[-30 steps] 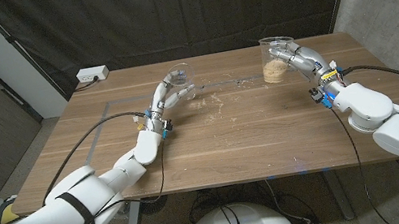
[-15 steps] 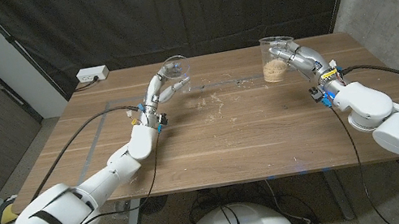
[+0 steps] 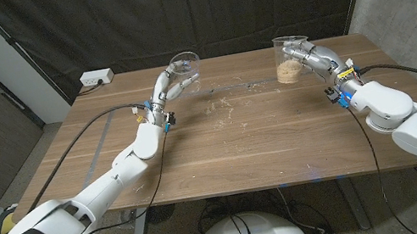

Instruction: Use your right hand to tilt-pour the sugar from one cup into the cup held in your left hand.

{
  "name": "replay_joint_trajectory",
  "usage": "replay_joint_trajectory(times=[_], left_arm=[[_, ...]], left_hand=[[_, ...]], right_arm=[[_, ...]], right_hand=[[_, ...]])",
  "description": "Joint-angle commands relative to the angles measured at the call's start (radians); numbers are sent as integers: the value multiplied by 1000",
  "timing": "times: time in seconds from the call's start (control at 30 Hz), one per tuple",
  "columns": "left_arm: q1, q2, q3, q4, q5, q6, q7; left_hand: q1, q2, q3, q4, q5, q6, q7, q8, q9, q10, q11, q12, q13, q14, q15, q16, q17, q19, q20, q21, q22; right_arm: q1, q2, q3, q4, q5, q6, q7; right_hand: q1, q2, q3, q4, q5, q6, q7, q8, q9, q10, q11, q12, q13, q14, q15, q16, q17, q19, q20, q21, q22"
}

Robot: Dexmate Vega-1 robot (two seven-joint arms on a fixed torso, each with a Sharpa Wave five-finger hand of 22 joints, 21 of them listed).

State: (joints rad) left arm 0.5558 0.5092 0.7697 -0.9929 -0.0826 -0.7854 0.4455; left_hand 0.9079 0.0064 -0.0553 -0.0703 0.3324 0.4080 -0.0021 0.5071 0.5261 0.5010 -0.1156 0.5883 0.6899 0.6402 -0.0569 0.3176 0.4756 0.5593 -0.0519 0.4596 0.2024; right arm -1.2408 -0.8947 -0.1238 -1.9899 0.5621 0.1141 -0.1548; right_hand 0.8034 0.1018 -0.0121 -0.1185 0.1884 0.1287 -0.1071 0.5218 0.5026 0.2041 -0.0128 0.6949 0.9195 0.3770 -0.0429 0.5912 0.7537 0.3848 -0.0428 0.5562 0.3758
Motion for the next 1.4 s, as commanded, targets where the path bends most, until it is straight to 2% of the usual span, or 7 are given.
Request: replay_joint_trajectory(times=[0.03,0.27,0.43,0.63,0.87,1.1,1.4], left_arm=[[72,26,-39,-199,-155,137,-94],[121,58,-60,-348,-221,227,-119],[143,68,-74,-405,-257,264,-130],[175,96,-99,-509,-279,394,-92],[205,121,-133,-606,-326,533,-68],[209,114,-144,-645,-322,605,-54],[191,112,-136,-635,-304,628,-102]], left_hand=[[0,11,-8,1,-3,13,-1,13,5,10,4,10,6,15,-81,-1,5,17,-27,8,5],[4,14,-10,1,-9,25,6,21,9,15,8,15,9,28,-80,0,8,23,-23,12,5],[7,17,-11,1,-13,29,7,24,12,19,6,15,6,34,-79,0,10,30,-22,15,5],[4,21,-15,4,-20,41,8,30,16,34,10,21,3,48,-79,0,13,39,-19,19,5],[-2,22,-21,9,-26,38,21,30,19,32,24,20,1,48,-67,-5,16,40,-12,21,5],[-8,30,-25,16,-31,43,27,31,22,39,33,23,-2,55,-61,-8,20,44,-5,23,5],[-7,31,-30,17,-36,46,26,32,25,40,28,26,-1,58,-64,-12,22,48,-6,26,5]], right_arm=[[27,2,-5,24,12,11,18],[47,14,-16,53,14,33,30],[62,23,-29,77,15,47,39],[70,32,-38,91,14,59,40],[77,54,-53,139,-5,132,62],[73,62,-50,164,-20,191,74],[54,19,-2,95,-34,152,42]], right_hand=[[2,8,6,-5,0,14,-2,-1,4,5,1,-3,6,12,-144,-4,5,-4,-60,8,1],[1,8,6,-5,0,20,-4,-1,4,11,0,-3,8,16,-146,-4,5,-4,-60,10,0],[3,8,7,-6,0,21,-3,-1,4,14,1,-5,7,18,-147,-3,5,-4,-60,12,-1],[0,9,7,-4,0,22,-6,-3,4,17,0,-7,6,19,-149,-4,5,-4,-60,13,-2],[1,6,7,-5,-1,33,-3,-1,4,27,-4,-11,0,29,-153,-2,5,-3,-58,16,-3],[5,4,8,-9,0,40,-4,0,4,31,-7,-14,-2,32,-156,-2,5,-2,-56,19,-4],[8,2,9,-11,1,48,-7,1,5,29,-8,-18,0,32,-160,-5,5,-7,-48,20,-6]])
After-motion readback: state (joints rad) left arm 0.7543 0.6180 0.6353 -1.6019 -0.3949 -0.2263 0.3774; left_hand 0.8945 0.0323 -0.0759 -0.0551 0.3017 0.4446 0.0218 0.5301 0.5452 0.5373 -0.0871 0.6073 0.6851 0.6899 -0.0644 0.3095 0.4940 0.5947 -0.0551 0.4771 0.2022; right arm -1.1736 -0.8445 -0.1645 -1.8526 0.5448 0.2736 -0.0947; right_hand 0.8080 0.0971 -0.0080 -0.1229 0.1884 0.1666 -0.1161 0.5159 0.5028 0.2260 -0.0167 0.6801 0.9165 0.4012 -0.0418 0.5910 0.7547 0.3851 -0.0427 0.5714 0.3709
